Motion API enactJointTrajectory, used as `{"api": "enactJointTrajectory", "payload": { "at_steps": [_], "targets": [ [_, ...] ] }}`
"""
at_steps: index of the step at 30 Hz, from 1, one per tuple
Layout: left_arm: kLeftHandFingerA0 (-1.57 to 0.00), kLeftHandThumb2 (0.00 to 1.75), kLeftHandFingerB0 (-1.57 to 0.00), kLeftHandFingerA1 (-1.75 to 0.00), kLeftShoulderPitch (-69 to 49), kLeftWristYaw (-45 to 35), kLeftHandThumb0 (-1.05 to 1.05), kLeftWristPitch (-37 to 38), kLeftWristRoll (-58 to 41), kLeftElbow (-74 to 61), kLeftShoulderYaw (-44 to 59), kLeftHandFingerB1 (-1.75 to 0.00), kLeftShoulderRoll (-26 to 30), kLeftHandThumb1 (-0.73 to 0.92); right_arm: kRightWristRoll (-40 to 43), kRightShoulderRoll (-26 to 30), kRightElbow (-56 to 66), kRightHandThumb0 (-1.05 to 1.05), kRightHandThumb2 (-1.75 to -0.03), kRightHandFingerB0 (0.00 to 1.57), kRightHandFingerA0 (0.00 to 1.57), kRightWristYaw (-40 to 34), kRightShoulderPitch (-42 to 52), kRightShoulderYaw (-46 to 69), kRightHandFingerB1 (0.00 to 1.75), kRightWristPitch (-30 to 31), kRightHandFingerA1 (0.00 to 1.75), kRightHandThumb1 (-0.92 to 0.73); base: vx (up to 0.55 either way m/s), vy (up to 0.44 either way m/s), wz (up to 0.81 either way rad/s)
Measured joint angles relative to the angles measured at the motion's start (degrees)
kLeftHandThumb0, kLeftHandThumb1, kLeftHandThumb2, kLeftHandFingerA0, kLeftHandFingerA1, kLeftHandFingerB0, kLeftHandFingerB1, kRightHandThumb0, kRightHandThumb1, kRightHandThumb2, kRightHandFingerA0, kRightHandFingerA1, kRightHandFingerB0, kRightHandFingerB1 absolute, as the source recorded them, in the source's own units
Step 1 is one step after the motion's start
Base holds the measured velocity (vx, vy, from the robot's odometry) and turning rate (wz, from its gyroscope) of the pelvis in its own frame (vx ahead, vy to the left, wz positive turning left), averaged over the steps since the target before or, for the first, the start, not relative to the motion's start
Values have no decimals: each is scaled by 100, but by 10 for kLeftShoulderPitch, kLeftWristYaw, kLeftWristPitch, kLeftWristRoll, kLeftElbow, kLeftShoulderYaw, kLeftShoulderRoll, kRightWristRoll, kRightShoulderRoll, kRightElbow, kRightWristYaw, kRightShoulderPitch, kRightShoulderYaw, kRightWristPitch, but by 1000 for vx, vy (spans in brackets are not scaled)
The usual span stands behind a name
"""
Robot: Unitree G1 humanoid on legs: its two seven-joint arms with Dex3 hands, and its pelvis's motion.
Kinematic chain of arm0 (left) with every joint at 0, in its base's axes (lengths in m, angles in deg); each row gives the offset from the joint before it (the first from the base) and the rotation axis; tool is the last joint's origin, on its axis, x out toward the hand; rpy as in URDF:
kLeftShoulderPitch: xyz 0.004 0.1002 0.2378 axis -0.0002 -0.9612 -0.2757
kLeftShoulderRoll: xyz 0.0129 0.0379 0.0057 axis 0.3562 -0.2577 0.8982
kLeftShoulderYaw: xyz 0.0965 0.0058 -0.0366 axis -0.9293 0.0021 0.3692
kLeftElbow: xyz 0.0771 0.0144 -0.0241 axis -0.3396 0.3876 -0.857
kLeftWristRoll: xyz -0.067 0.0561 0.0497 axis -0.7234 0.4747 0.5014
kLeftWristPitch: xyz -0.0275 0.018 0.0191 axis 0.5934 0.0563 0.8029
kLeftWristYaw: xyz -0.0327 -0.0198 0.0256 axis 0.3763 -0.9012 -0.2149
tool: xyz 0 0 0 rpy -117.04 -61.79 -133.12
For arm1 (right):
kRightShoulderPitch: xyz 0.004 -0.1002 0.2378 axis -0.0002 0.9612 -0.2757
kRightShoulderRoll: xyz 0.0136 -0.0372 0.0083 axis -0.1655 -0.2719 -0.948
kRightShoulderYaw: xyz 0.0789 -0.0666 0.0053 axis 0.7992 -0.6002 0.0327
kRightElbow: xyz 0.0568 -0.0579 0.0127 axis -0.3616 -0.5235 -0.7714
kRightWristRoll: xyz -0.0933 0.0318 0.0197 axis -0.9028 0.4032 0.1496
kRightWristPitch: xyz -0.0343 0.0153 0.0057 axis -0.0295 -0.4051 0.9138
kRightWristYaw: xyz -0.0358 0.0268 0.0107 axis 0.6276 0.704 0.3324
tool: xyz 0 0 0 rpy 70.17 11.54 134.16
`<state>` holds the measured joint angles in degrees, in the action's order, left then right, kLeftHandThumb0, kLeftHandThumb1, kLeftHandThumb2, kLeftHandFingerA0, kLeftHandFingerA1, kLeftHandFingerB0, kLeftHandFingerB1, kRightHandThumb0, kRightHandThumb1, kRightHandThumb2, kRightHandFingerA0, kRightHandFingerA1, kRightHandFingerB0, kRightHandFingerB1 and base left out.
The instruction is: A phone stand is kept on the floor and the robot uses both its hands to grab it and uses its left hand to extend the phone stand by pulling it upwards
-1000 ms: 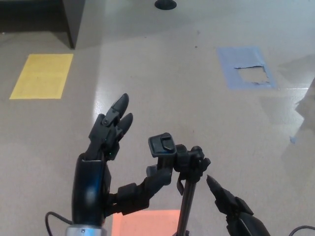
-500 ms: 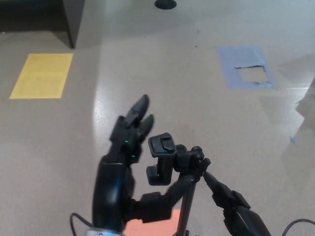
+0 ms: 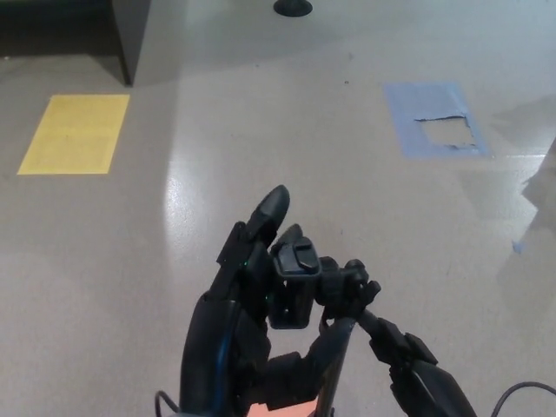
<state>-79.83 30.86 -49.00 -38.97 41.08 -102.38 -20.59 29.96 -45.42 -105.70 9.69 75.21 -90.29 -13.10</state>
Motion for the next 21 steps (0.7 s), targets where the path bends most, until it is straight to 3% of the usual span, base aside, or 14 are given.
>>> {"api": "enactJointTrajectory", "payload": {
  "at_steps": [4, 5, 9, 10, 11, 12, 13, 14, 15, 16, 17, 18, 19, 21],
  "targets": [
    [-48, 55, -51, -46, 1, 0, -38, -24, -33, 0, 4, -46, -1, 51, 0, 3, -6, -56, -97, 8, 8, 0, 0, -3, 61, -4, 64, -24, 0, 0, 0],
    [-54, 54, -53, -47, 2, 1, -36, -31, -43, 0, 6, -46, -1, 50, 0, 4, -8, -105, -97, 19, 10, 0, 0, -4, 71, -4, 72, -58, 0, 0, 0],
    [-84, 56, -84, -76, 8, 4, -30, -49, -72, -2, 10, -66, -2, 53, 0, 5, -12, -105, -99, 7, 0, 0, -1, -6, 62, -5, 60, -56, 0, 0, 0],
    [-82, 58, -65, -126, 10, 5, -26, -54, -80, -2, 10, -130, -2, 53, 0, 6, -13, -58, -94, 5, 4, 0, -1, -6, 61, -6, 65, -19, 0, 0, 0],
    [-85, 57, -69, -174, 12, 6, -24, -58, -84, -3, 10, -167, -2, 62, 0, 6, -14, -103, -105, 50, 16, 0, -2, -6, 85, -6, 76, -55, 0, 0, 0],
    [-85, 57, -69, -174, 13, 7, -24, -65, -92, -2, 10, -167, -2, 62, 0, 6, -14, -103, -105, 50, 16, 0, -3, -7, 85, -6, 76, -55, 0, 0, 0],
    [-90, 57, -69, -175, 13, 7, -22, -71, -97, -2, 10, -175, -2, 63, 0, 6, -16, -105, -70, 36, 20, 0, -4, -7, 82, -6, 87, -73, 0, 0, 0],
    [-90, 57, -69, -175, 14, 8, -22, -78, -103, -2, 10, -175, -2, 63, 0, 6, -17, -105, -70, 36, 20, 0, -5, -7, 82, -7, 87, -73, 0, 0, 0],
    [-91, 57, -54, -175, 14, 8, -17, -82, -107, -2, 10, -175, -2, 62, 0, 6, -19, -105, -66, 10, 0, 0, -6, -7, 78, -7, 74, -76, 0, 0, 0],
    [-93, 58, -44, -175, 14, 9, -16, -91, -115, -2, 10, -175, -2, 59, 0, 6, -22, -103, -110, 10, 0, 0, -8, -7, 58, -8, 56, -61, 0, 0, 0],
    [-129, 78, -79, -154, 14, 10, -26, -98, -122, -2, 10, -128, -2, 46, 0, 6, -24, -105, -67, 0, 0, 0, -10, -7, 25, -8, 12, -82, 0, 0, 0],
    [-129, 78, -79, -154, 15, 10, -26, -104, -130, -3, 10, -128, -2, 46, 0, 6, -27, -105, -67, 0, 0, 0, -12, -7, 25, -9, 12, -82, 0, 0, 0],
    [-95, 63, -35, -175, 15, 12, -15, -109, -135, -3, 11, -175, -2, 56, 0, 6, -30, -105, -67, 0, 0, 0, -14, -7, 26, -10, 18, -82, 0, 0, 0],
    [-96, 63, -35, -175, 18, 15, -16, -123, -149, -6, 12, -175, -2, 56, -1, 6, -37, -105, -66, 0, 0, -1, -20, -7, 32, -12, 21, -83, 0, 0, 0]
  ]
}}
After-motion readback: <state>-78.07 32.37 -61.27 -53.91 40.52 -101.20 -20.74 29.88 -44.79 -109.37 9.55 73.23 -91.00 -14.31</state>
